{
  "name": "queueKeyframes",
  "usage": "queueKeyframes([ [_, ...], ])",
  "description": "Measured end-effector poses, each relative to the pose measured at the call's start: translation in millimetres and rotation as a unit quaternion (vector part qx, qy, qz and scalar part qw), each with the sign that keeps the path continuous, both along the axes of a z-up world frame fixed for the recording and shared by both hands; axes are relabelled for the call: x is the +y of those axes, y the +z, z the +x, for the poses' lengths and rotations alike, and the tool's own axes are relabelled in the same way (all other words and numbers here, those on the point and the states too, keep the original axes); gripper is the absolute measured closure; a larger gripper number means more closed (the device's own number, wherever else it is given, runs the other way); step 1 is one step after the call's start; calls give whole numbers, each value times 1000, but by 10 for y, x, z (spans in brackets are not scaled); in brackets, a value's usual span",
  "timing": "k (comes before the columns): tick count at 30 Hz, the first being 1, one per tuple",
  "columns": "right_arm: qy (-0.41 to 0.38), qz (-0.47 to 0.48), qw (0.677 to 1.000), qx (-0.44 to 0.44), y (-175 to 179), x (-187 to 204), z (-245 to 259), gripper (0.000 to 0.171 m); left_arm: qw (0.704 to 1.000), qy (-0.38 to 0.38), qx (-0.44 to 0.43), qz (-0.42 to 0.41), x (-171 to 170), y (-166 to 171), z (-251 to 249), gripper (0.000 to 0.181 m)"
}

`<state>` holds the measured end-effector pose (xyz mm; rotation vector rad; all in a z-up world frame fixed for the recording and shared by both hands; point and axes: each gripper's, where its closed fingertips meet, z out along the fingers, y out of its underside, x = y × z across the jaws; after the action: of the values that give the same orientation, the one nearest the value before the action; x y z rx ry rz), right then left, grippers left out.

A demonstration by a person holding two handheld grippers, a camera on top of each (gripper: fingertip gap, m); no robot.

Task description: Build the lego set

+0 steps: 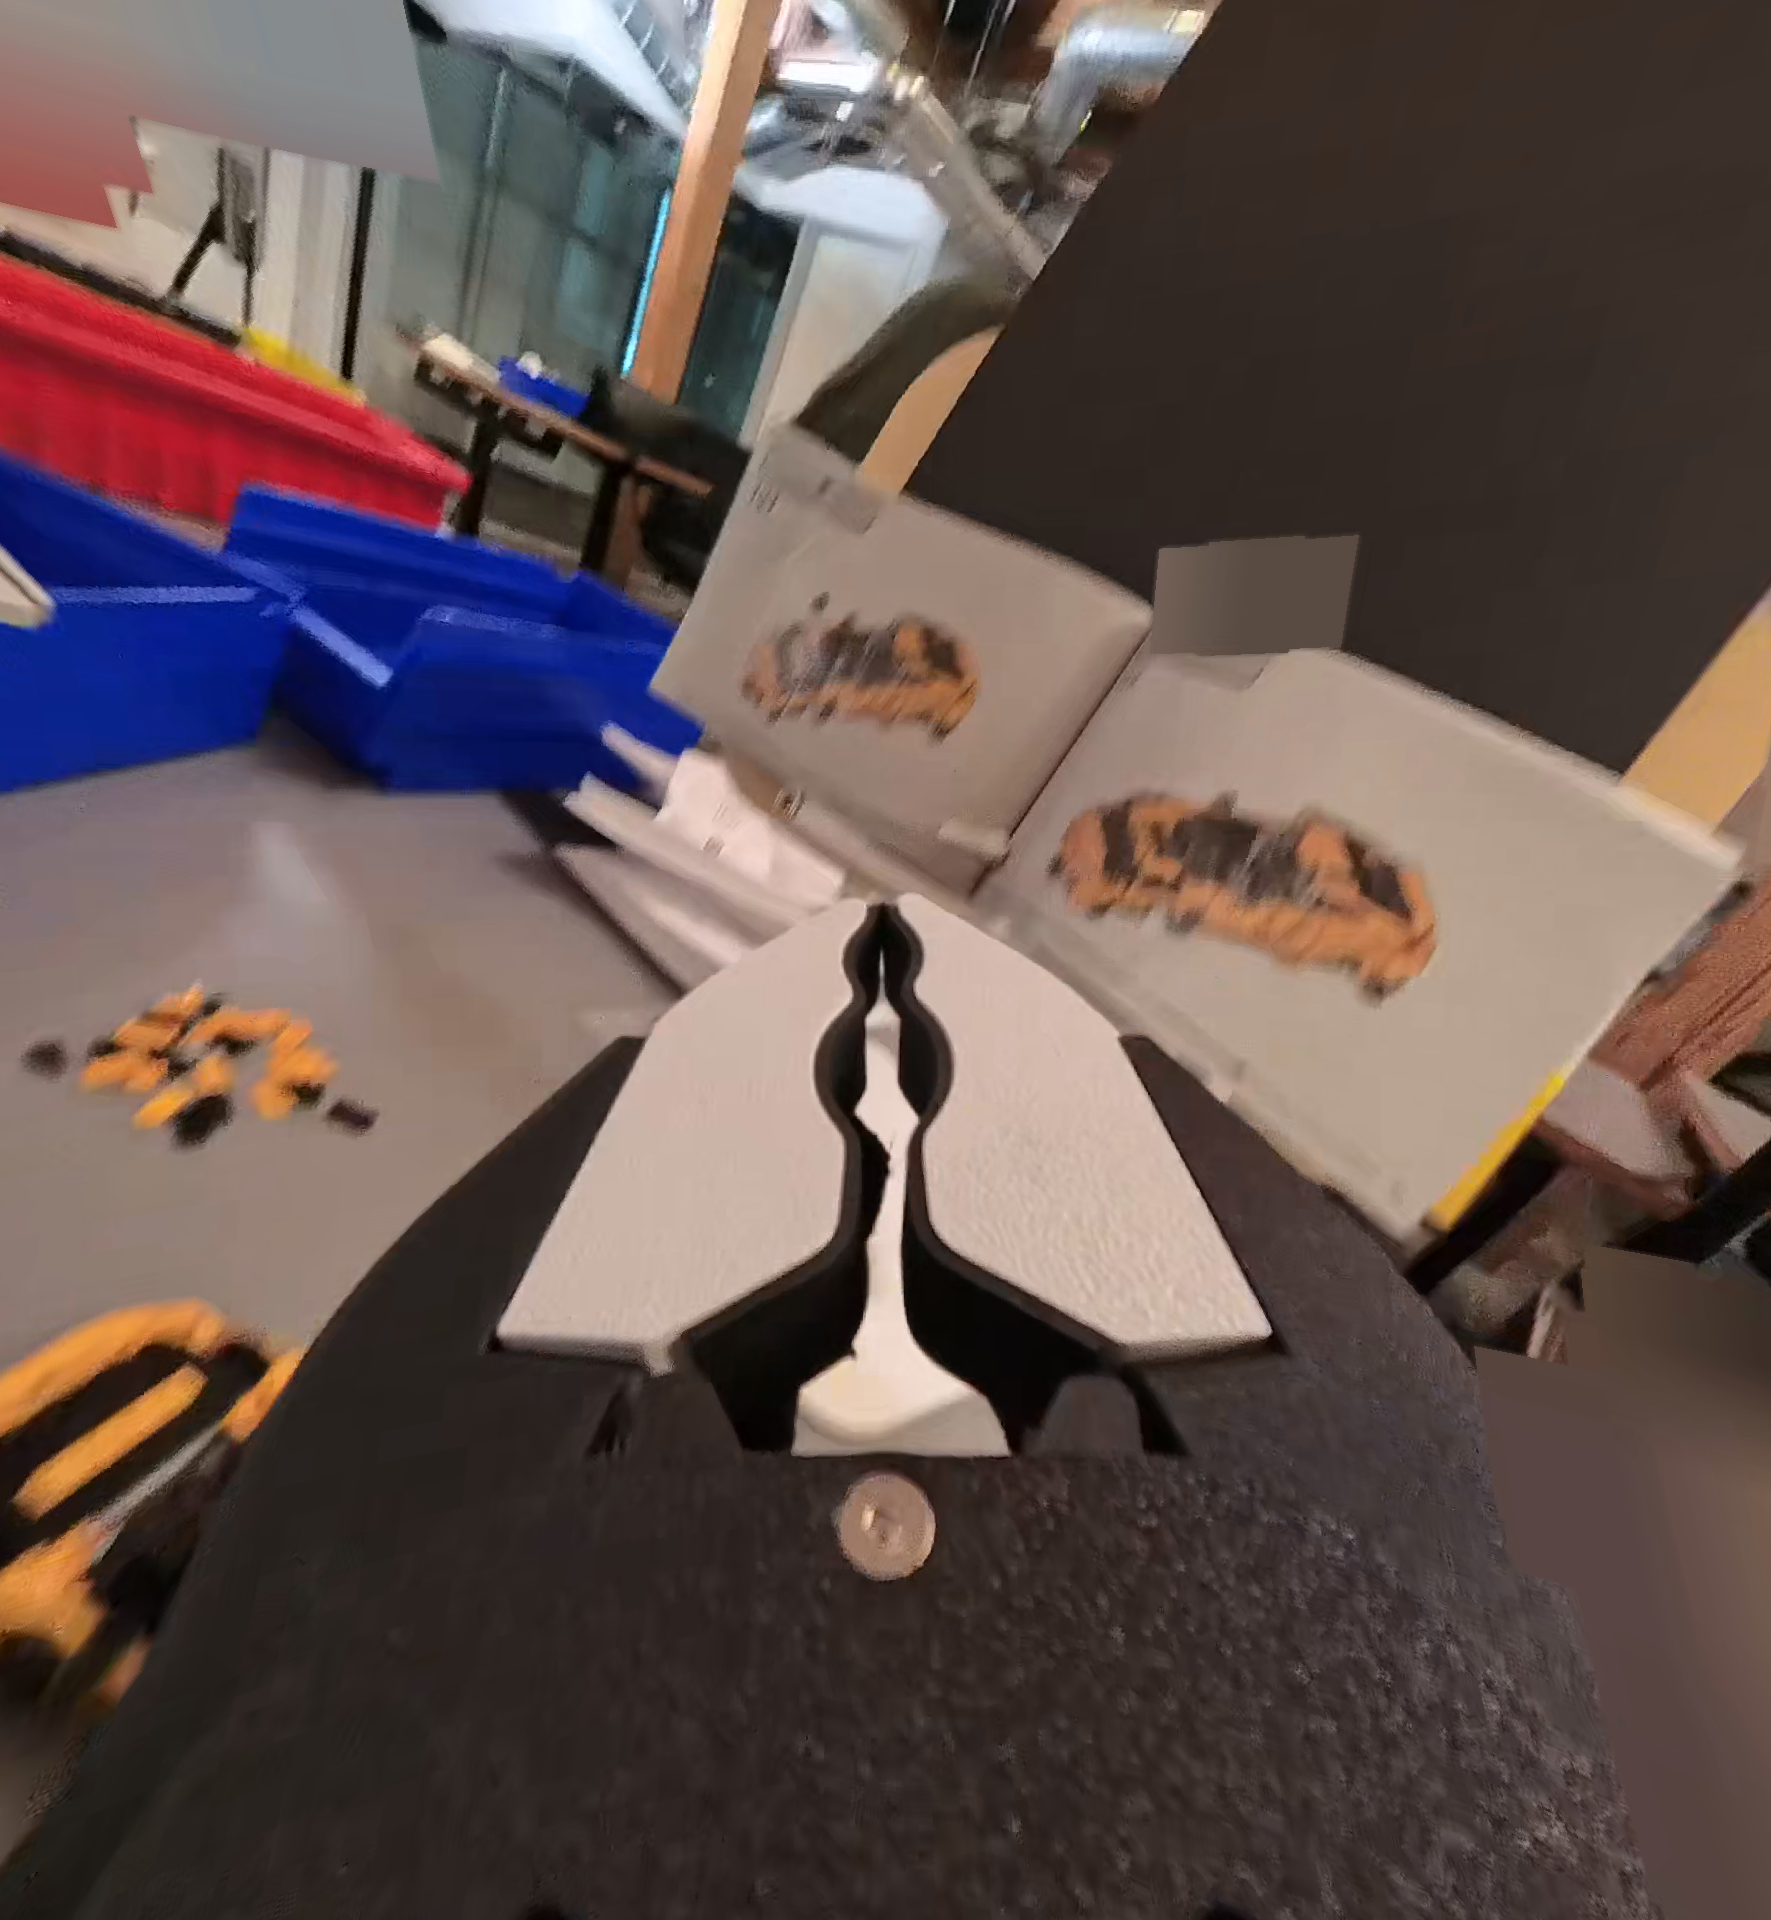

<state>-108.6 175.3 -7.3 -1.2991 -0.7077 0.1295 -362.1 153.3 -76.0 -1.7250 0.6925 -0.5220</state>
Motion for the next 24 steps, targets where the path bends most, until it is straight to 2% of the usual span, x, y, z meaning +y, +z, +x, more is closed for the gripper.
queueKeyframes([
  [1,5,-20,1000,-6,-154,-105,49,171,998,-20,42,-49,-62,-268,52,181],
  [2,7,-39,999,-11,-295,-199,102,171,992,-31,86,-91,-107,-536,85,173],
  [4,-7,-63,998,-17,-519,-328,247,171,975,-41,163,-146,-150,-965,105,167],
  [8,-15,-99,995,6,-756,-467,438,171,948,-54,229,-213,-129,-1363,170,161],
  [13,1,-111,994,21,-795,-499,468,171,937,-36,263,-226,-24,-1477,209,161],
  [24,25,-123,991,38,-824,-566,423,171,928,-23,306,-211,75,-1503,215,172],
])
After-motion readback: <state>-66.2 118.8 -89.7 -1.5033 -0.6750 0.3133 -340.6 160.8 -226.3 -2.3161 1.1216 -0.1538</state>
